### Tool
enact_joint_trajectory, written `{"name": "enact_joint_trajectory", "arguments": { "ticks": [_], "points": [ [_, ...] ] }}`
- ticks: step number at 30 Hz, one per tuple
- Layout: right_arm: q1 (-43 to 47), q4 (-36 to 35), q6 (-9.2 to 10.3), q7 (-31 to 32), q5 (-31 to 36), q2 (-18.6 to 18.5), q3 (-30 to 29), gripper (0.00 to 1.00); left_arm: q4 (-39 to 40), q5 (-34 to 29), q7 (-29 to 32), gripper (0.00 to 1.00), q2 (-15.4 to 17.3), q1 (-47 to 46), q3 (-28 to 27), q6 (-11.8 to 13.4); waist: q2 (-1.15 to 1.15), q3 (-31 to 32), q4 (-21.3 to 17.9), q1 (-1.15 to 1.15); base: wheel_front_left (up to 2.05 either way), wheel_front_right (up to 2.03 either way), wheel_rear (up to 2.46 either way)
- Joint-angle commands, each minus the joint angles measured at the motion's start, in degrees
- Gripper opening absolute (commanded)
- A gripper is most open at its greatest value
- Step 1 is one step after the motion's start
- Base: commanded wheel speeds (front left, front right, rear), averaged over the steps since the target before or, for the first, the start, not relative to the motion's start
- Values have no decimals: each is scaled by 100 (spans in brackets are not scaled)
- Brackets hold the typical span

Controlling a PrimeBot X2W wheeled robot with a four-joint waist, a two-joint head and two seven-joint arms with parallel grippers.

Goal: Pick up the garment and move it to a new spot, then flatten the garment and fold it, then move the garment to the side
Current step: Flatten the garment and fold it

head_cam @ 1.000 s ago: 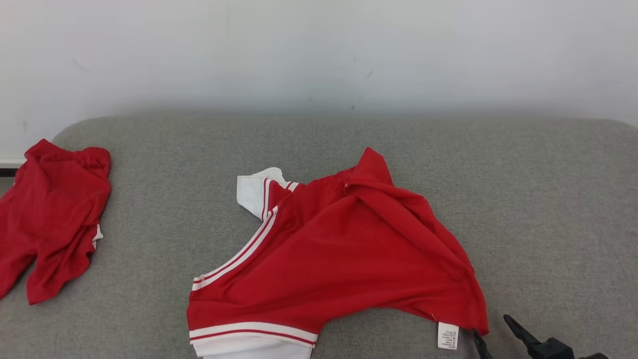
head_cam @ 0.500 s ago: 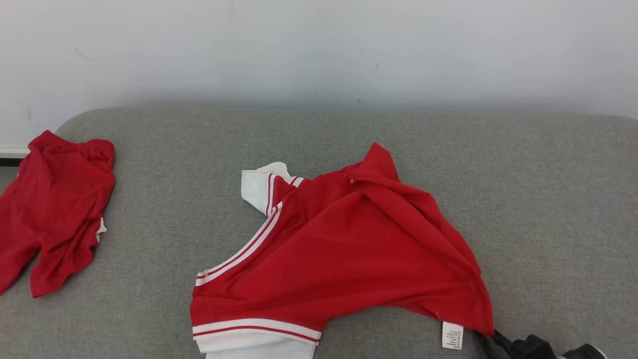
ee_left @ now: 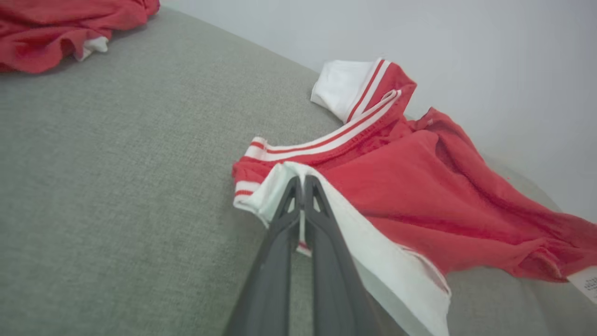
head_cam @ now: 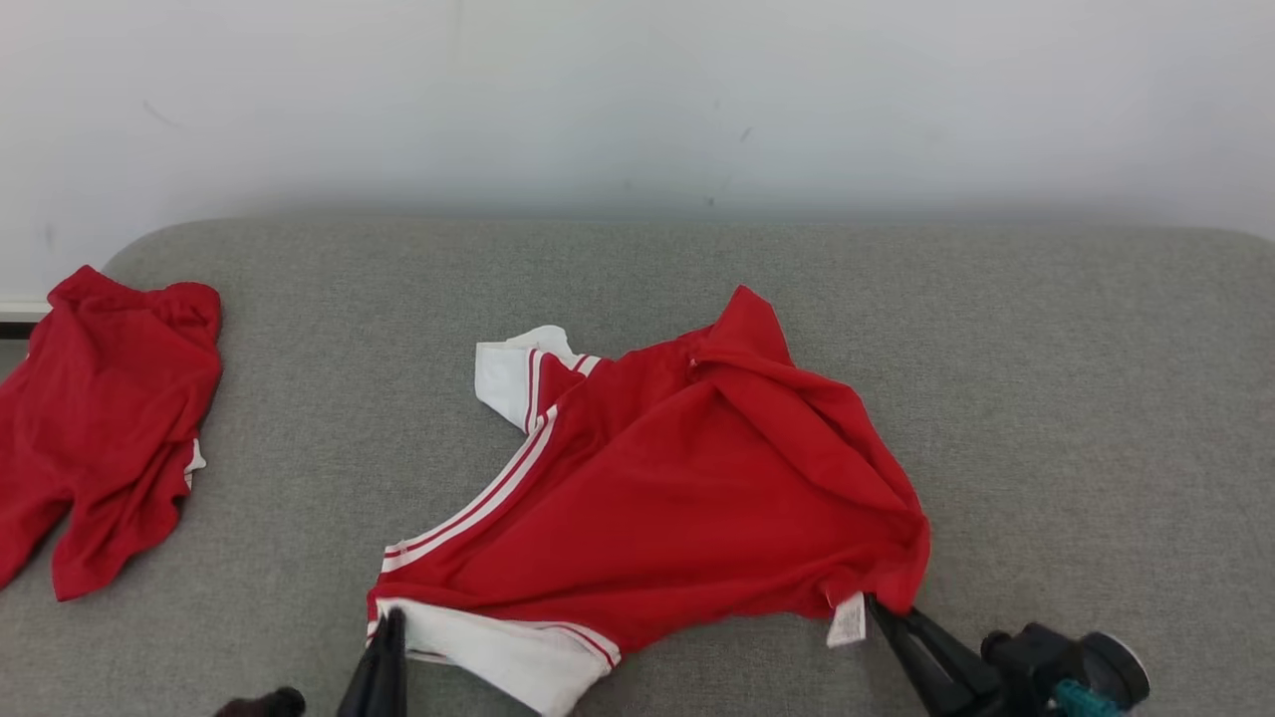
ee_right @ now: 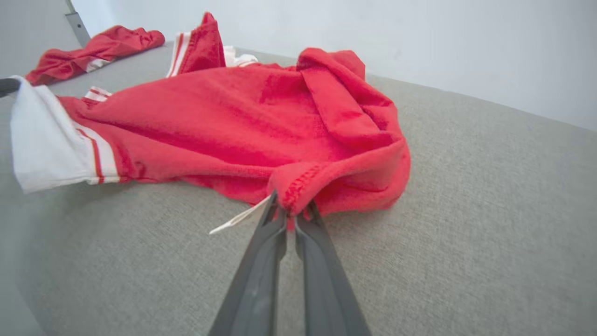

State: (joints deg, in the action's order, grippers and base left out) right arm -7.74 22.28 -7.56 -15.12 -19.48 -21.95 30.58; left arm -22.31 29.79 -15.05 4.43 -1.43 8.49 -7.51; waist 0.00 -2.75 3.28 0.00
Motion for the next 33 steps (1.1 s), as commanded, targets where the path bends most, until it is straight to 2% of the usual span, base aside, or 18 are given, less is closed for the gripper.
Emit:
{"name": "enact_joint_trajectory", "arguments": {
  "ticks": [1, 6, 7, 10, 15, 21, 23, 28, 31, 33],
  "points": [
    [-161, -247, 16, -2, -190, -72, 35, 0, 357, 106, -18, 0, 125, -141, -69, 9, 0, -16, -30, 0, 0, 0, 0],
    [-644, -740, 16, -3, -617, -195, 165, 0, 972, 328, -18, 0, 561, -865, 97, 9, 0, -134, -65, 0, 0, 0, 0],
    [-644, -740, 16, -3, -617, -195, 165, 0, 972, 328, -18, 0, 561, -865, 97, 9, 0, -134, -65, 0, 0, 0, 0],
    [-1140, -844, 16, -3, -968, -265, 245, 0, 1030, 461, 99, 0, 910, -1716, 368, 9, 0, -306, -110, 0, 0, 0, 0],
    [-2310, -837, 16, 68, -1812, -451, 198, 0, 897, 1042, 642, 0, 1246, -3556, 555, 9, 0, -926, -204, 0, 0, 0, 0],
    [-4168, -786, 16, 542, -2928, -576, -118, 0, 183, 1415, 1230, 0, 1448, -6211, 583, 9, 0, -1999, -398, 0, 0, 0, 0],
    [-4842, -660, 16, 758, -3303, -533, -290, 0, -91, 1305, 1368, 0, 1510, -7085, 710, 9, 0, -2336, -471, 0, 0, 0, 0],
    [-6528, -141, 15, 1319, -4096, -257, -713, 0, -1051, 1213, 1406, 0, 1424, -8986, 663, 30, 0, -2934, -678, 0, 0, 0, 0],
    [-7519, 257, 15, 1565, -4292, -162, -884, 0, -1571, 1014, 1345, 0, 1426, -9984, 741, 20, 0, -3175, -786, 0, 0, 0, 0],
    [-8081, 502, 15, 1633, -4164, -153, -840, 0, -1884, 941, 1287, 0, 1399, -10533, 797, 17, 0, -3293, -840, 0, 0, 0, 0]
  ]
}}
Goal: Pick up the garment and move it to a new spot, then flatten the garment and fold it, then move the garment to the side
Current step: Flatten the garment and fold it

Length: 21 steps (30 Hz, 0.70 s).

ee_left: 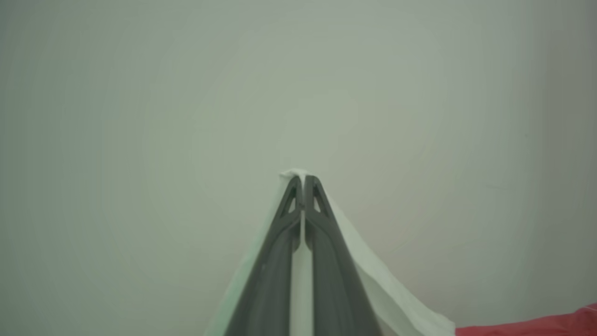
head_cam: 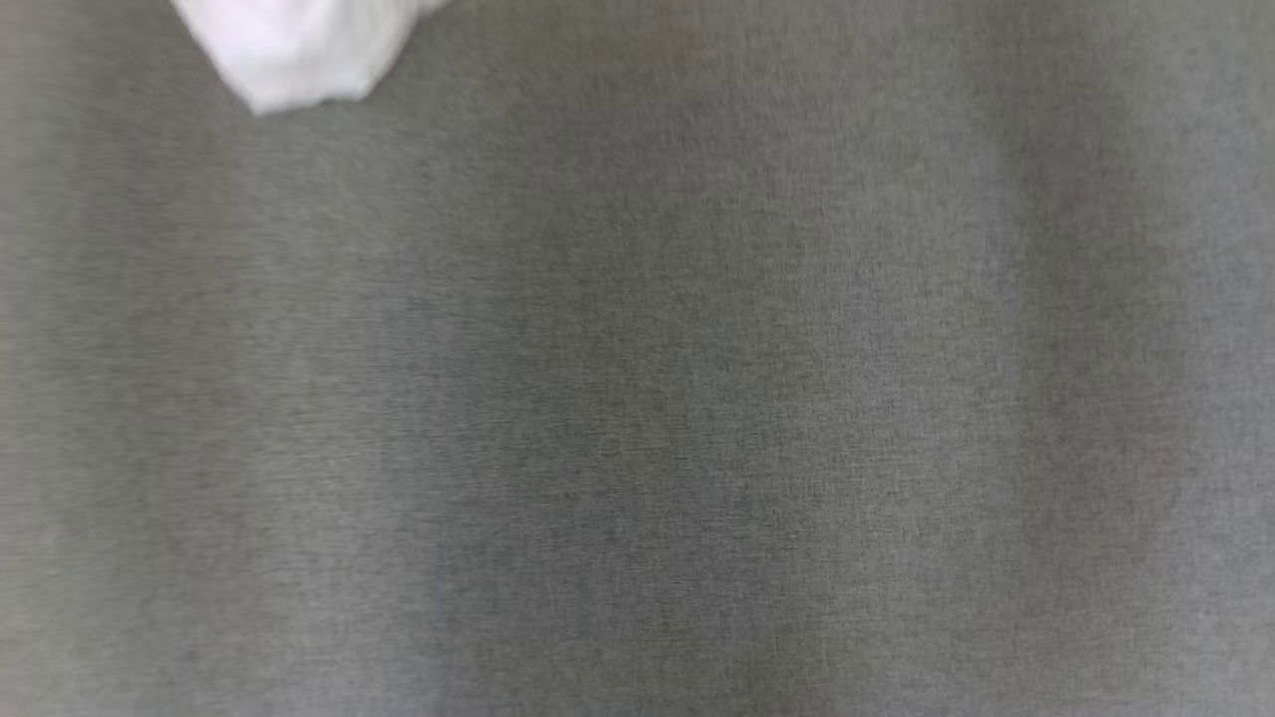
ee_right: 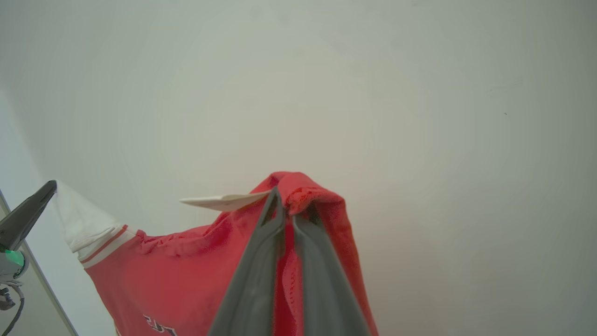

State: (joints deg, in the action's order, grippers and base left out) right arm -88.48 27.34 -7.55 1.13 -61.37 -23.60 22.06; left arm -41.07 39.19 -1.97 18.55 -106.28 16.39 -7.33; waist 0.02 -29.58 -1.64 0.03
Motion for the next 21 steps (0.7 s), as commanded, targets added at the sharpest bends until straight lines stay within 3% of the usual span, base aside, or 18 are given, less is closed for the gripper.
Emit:
{"name": "enact_joint_trajectory", "arguments": {
  "ticks": [1, 10, 21],
  "points": [
    [-286, 127, 14, -2, 98, 4, 20, 0, -177, -54, -40, 0, -10, -343, 36, -2, -2, -675, -367, -3, 0, 0, 0],
    [-1741, 1201, 14, -253, 740, -104, 519, 0, -1262, -325, -369, 0, -173, -1784, 437, -12, -2, -914, -427, -3, 0, 0, 0],
    [-2328, 1917, 14, -589, 825, -27, 1106, 0, -1789, -150, -632, 0, -158, -2206, 894, -8, -2, -1077, -369, -3, 0, 0, 0]
  ]
}}
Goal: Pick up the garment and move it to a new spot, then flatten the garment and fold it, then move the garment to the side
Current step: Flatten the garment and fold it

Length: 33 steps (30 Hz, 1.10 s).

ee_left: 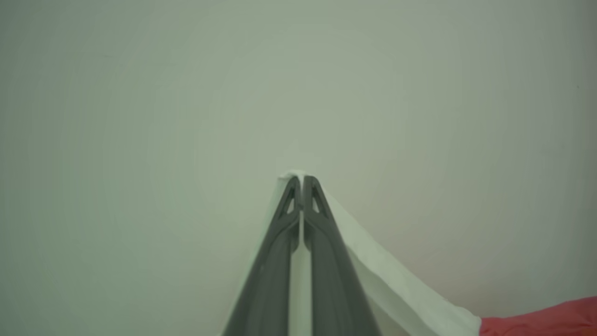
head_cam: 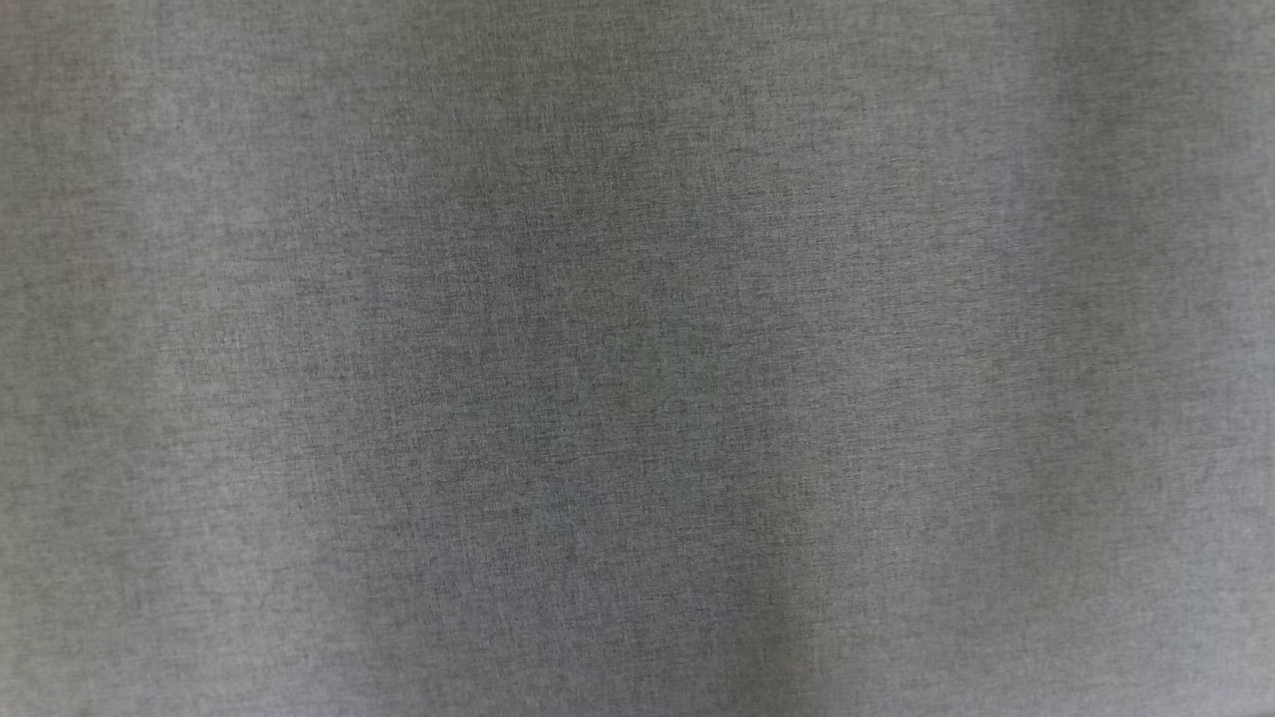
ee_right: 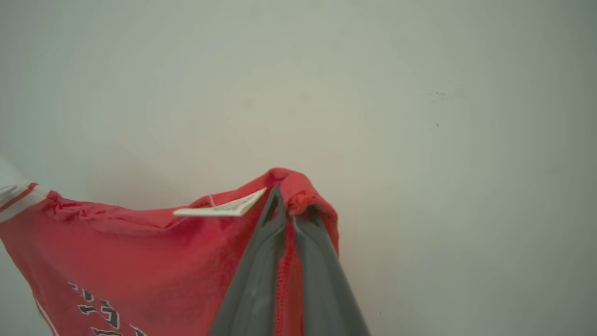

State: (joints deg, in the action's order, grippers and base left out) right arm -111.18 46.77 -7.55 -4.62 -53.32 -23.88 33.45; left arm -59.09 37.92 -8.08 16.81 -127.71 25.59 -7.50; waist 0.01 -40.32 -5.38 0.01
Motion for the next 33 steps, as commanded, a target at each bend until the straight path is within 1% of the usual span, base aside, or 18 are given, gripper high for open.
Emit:
{"name": "enact_joint_trajectory", "arguments": {
  "ticks": [1, 9, 12, 16, 20, 22, 24, 28, 31, 33],
  "points": [
    [-99, 14, 14, -26, -16, 2, 8, 0, -23, 12, -33, 0, 30, -91, 19, 8, -1, -23, 10, -1, 0, 0, 0],
    [-335, 223, 14, -119, -141, 24, 405, 0, -170, 319, -240, 0, 63, -133, 256, 8, -1, -129, 113, -1, 0, 0, 0],
    [-362, 242, 14, -148, -201, -11, 569, 0, -157, 496, -302, 0, 39, 11, 308, 7, -1, -143, 184, -1, 0, 0, 0],
    [-348, 292, 14, -180, -299, -73, 846, 0, -99, 687, -403, 0, 128, 238, 508, 7, -1, -104, 285, -1, 0, 0, 0],
    [-201, 201, 14, -234, -442, -132, 1053, 0, -17, 901, -501, 0, 162, 501, 544, 7, -1, -26, 356, -1, 0, 0, 0],
    [3, 44, 14, -280, -569, -214, 1186, 0, 83, 1173, -564, 0, 173, 703, 408, 8, -1, 54, 403, -1, 0, 0, 0],
    [267, -207, 15, -387, -677, -329, 1362, 0, 357, 1360, -619, 0, 166, 1072, 440, 7, -1, 184, 436, -1, 0, 0, 0],
    [1066, -776, 14, -576, -1055, -544, 1624, 0, 1035, 1533, -698, 0, 452, 2059, 501, 8, -1, 518, 397, -1, 0, 0, 0],
    [1771, -1208, 14, -717, -1281, -717, 1791, 0, 1610, 1723, -714, 0, 624, 3026, 379, 7, -1, 817, 372, -1, 0, 0, 0],
    [2268, -1466, 14, -807, -1358, -862, 1915, 0, 2092, 1673, -712, 0, 741, 3687, 173, 38, -1, 1009, 375, -1, 0, 0, 0]
  ]
}}
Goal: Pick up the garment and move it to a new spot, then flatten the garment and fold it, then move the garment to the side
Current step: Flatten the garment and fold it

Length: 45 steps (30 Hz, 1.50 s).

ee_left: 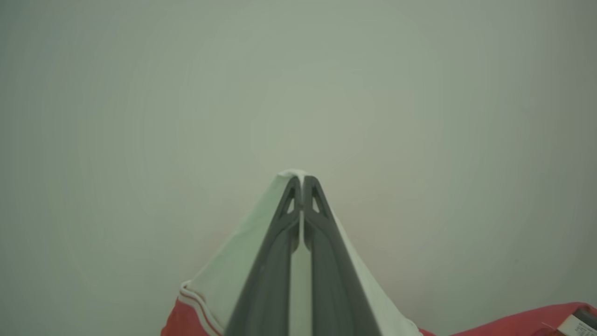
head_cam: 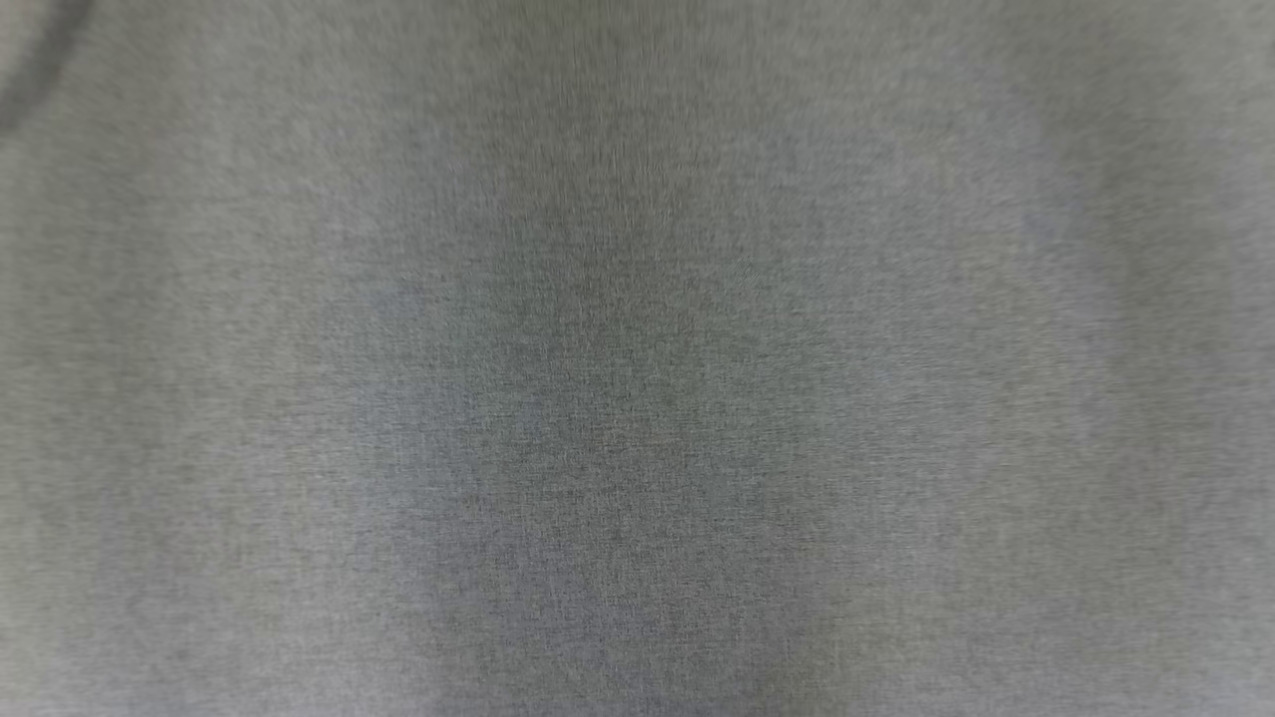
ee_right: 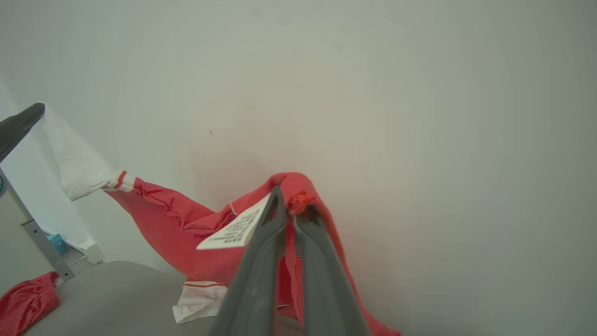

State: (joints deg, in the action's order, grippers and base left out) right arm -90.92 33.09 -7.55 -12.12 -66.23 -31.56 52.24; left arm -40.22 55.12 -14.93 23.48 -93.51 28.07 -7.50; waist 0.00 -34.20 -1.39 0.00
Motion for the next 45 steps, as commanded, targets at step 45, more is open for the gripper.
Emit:
{"name": "enact_joint_trajectory", "arguments": {
  "ticks": [45],
  "points": [
    [9163, -1862, 14, -40, 994, -1346, -1420, 0, 3889, -804, 252, 0, -1808, 10991, -1710, 727, 0, 3085, 367, 0, 0, 0, 0]
  ]
}}
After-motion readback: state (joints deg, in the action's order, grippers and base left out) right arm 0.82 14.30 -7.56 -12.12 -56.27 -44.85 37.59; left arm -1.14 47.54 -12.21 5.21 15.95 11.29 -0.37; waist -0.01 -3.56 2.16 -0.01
